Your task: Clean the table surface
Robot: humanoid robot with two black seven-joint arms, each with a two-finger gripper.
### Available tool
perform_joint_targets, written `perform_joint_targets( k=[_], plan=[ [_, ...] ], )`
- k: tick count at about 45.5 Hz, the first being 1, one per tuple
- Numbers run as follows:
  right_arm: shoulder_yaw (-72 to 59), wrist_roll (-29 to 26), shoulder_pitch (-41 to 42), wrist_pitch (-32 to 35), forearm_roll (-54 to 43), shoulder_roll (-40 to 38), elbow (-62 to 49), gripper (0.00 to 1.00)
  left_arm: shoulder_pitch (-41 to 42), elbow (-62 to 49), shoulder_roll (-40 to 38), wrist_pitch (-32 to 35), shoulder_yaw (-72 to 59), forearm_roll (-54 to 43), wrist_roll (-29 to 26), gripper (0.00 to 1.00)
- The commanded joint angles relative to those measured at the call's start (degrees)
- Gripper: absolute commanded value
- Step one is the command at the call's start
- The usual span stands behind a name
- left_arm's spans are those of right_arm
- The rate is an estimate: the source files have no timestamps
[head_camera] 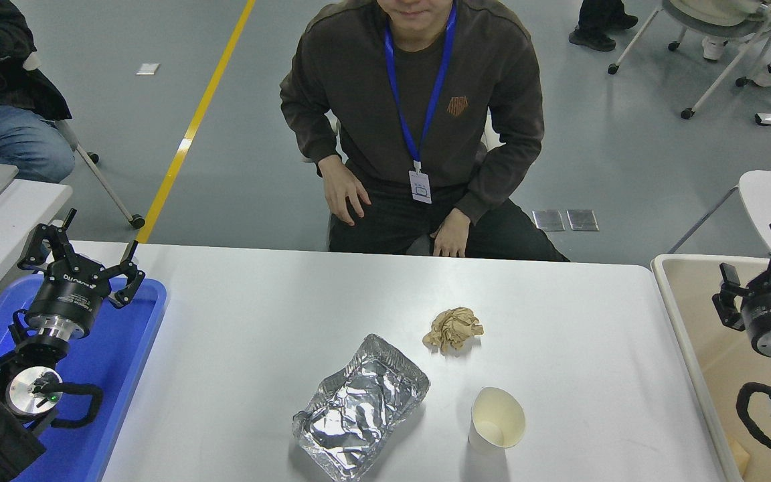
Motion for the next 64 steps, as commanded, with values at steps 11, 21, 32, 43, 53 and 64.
perform_joint_targets(
  k=[11, 21, 32, 43, 53, 64],
  plan=[
    [-0.1, 0.0, -0.1, 0.1, 0.0, 0.1, -0.1, 0.99, 0.0, 0.0, 0.0, 0.0, 0.0, 0.0, 0.0, 1.0],
    [-0.1, 0.0, -0.3, 0.0, 0.0, 0.2, -0.2, 0.99, 0.0, 0.0, 0.0, 0.0, 0.0, 0.0, 0.1, 1.0],
    [0.0, 0.0, -0.3, 0.0, 0.1, 0.2, -0.2, 0.99, 0.0, 0.0, 0.0, 0.0, 0.0, 0.0, 0.1, 1.0],
    [0.1, 0.0, 0.3, 0.0, 0.2, 0.4, -0.2, 0.99, 0.0, 0.0, 0.0, 0.0, 0.0, 0.0, 0.0, 1.0],
    [0.1, 0.0, 0.5, 0.0, 0.1, 0.2, -0.2, 0.99, 0.0, 0.0, 0.0, 0.0, 0.0, 0.0, 0.1, 1.0],
    [-0.6, 0.0, 1.4, 0.3, 0.1, -0.9, -1.6, 0.99, 0.0, 0.0, 0.0, 0.0, 0.0, 0.0, 0.0, 1.0]
  ],
)
